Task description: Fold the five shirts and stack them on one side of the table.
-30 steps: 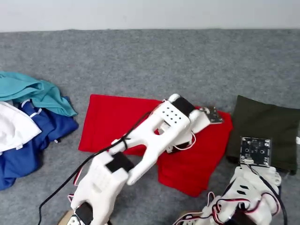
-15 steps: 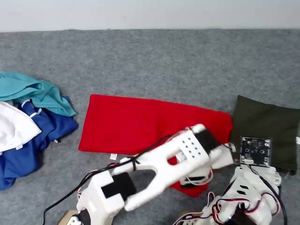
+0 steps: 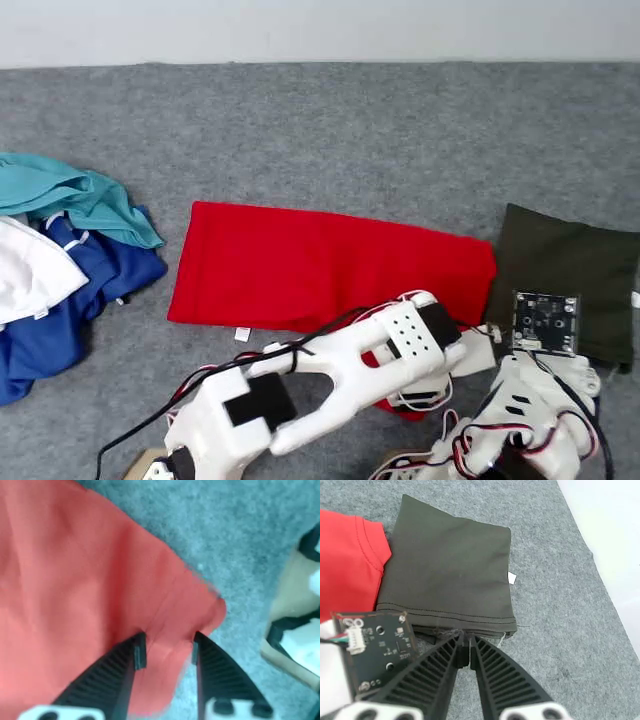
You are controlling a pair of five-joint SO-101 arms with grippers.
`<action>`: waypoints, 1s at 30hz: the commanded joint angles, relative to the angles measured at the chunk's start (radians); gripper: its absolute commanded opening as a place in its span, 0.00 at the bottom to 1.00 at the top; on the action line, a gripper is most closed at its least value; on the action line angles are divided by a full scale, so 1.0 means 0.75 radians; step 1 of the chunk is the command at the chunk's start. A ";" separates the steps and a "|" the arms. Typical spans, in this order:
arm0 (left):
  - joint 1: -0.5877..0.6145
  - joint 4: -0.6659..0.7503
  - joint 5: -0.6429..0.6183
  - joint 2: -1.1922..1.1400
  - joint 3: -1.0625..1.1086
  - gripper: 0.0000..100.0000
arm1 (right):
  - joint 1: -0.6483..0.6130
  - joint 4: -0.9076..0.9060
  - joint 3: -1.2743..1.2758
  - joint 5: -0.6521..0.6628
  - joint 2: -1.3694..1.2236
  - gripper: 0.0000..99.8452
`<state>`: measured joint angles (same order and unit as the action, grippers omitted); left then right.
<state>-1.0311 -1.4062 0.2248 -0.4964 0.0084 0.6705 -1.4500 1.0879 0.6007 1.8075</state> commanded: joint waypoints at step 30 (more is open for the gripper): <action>0.229 0.106 -0.068 0.243 -0.132 0.01 | 0.013 0.003 -0.018 -0.006 -0.009 0.01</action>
<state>-0.8823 -1.3633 0.1772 -0.3828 -0.0575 0.6690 -1.4484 1.0879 0.5992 1.8090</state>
